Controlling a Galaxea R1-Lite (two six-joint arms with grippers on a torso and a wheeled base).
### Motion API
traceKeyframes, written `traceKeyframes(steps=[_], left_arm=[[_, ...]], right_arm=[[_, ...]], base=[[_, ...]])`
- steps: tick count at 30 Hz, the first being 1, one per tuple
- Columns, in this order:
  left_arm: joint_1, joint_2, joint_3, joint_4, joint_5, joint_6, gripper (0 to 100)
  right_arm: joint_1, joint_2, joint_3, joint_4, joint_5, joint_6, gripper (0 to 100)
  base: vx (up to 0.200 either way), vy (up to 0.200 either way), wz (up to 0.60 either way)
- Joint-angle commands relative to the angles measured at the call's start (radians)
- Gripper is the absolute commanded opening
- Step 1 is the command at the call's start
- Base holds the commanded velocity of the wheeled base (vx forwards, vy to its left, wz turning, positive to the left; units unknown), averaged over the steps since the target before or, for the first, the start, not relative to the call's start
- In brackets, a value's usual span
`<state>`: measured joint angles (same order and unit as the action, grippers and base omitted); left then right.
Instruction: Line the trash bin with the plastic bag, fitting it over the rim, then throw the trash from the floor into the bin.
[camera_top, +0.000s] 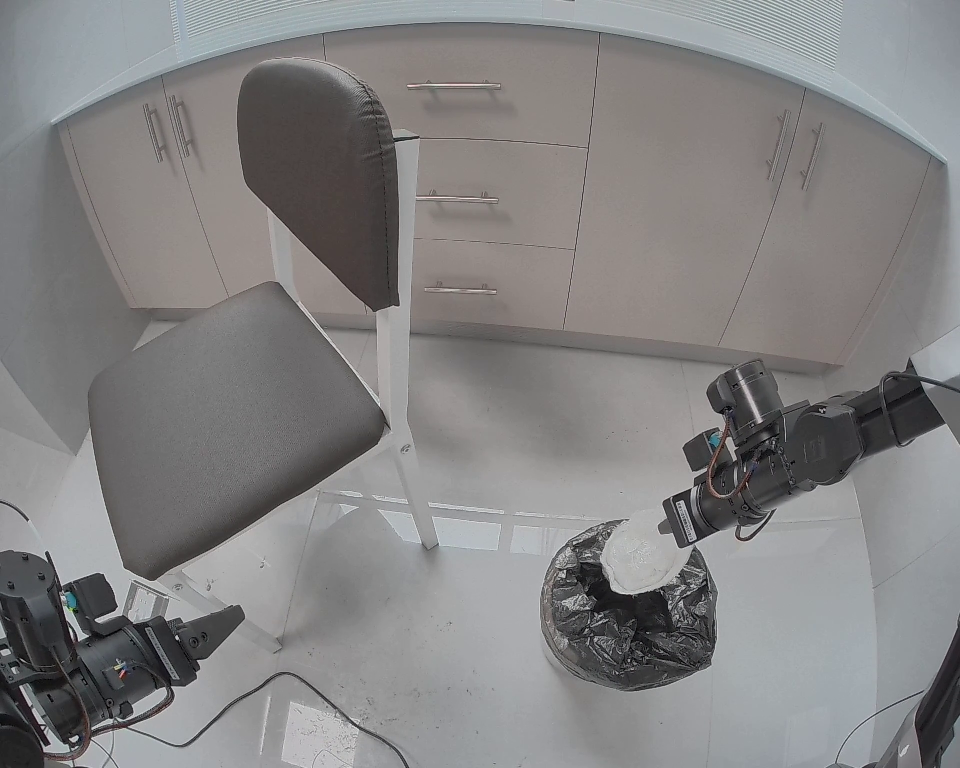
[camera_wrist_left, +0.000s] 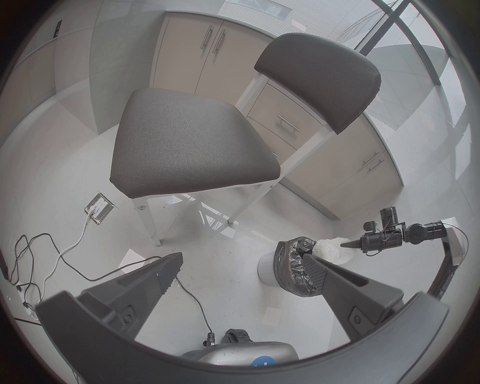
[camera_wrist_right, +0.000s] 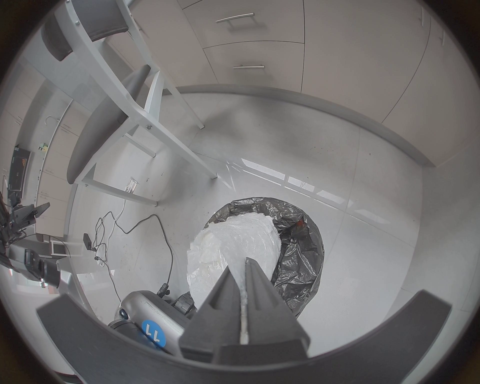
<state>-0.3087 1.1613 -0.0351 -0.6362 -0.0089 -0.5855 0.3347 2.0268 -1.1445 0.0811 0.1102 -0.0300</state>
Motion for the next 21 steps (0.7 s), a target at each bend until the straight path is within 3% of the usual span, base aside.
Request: traceKeyframes(steps=[1,7,8,21], left_arm=[[-0.001,0.001,0.0,0.0,0.0,0.0,100],[0.0,0.001,0.0,0.0,0.0,0.0,100],[0.0,0.001,0.0,0.0,0.0,0.0,100],[0.0,0.001,0.0,0.001,0.0,0.0,100]], right_arm=[[0.003,0.007,0.0,0.0,0.0,-0.001,0],[0.003,0.007,0.003,0.0,0.0,-0.005,0],[0.003,0.007,0.002,0.0,0.0,-0.005,100],[0.003,0.007,0.011,0.0,0.0,0.001,100]], base=[[0.0,0.0,0.0],[0.0,0.0,0.0],[0.0,0.0,0.0],[0.0,0.0,0.0]])
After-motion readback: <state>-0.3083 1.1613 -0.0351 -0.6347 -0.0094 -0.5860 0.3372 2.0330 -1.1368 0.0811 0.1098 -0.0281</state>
